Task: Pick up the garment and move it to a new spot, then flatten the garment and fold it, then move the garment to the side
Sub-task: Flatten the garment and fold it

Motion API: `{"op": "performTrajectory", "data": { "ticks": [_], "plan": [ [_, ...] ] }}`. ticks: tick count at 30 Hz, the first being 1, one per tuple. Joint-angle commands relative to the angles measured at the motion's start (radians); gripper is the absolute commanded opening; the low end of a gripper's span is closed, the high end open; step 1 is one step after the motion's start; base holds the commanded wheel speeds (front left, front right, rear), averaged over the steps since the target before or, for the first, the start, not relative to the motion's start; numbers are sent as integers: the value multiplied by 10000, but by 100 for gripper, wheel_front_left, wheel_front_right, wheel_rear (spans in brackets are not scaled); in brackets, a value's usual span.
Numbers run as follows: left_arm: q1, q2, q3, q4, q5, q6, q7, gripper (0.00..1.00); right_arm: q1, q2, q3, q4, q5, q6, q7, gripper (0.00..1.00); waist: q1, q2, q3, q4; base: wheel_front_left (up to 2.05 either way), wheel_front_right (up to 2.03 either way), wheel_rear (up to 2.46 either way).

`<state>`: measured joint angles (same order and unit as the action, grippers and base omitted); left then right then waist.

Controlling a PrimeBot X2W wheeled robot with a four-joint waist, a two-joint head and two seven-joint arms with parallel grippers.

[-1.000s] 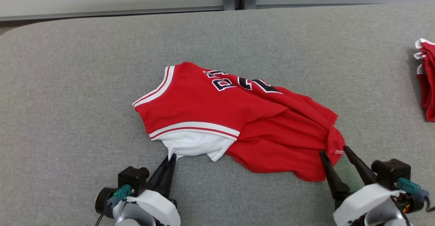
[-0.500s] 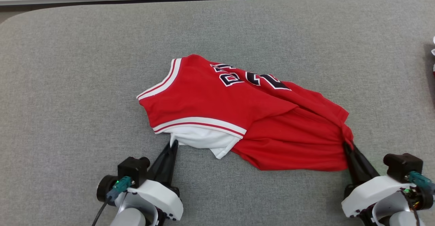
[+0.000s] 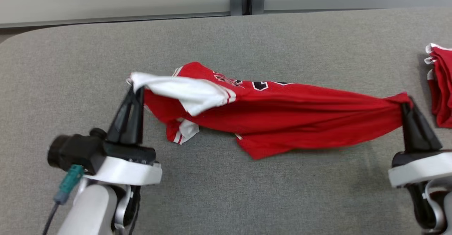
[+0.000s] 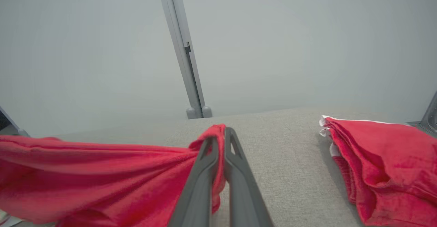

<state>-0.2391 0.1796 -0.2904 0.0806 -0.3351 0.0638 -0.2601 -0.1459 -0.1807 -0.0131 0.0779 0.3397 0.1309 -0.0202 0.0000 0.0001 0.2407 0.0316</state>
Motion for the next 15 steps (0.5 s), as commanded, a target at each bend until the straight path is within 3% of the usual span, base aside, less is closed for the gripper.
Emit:
{"op": "performTrajectory", "data": {
  "ticks": [1, 9, 15],
  "plan": [
    [-307, 147, 168, -636, 154, 125, -50, 0, -287, -173, -165, -280, 43, -2, 34, 0, 0, -1, -165, -67, 0, 0, 0],
    [-2088, 644, 628, -2930, 491, 234, 340, 0, -1272, -600, -872, -1935, 179, -2, 405, 0, 0, -1, -650, -149, 0, 0, 0],
    [-3678, 835, 692, -3486, 487, 107, 1254, 0, -1858, -747, -1162, -2675, 315, -2, 941, 0, 0, -1, -1032, -338, 0, 0, 0]
  ]
}}
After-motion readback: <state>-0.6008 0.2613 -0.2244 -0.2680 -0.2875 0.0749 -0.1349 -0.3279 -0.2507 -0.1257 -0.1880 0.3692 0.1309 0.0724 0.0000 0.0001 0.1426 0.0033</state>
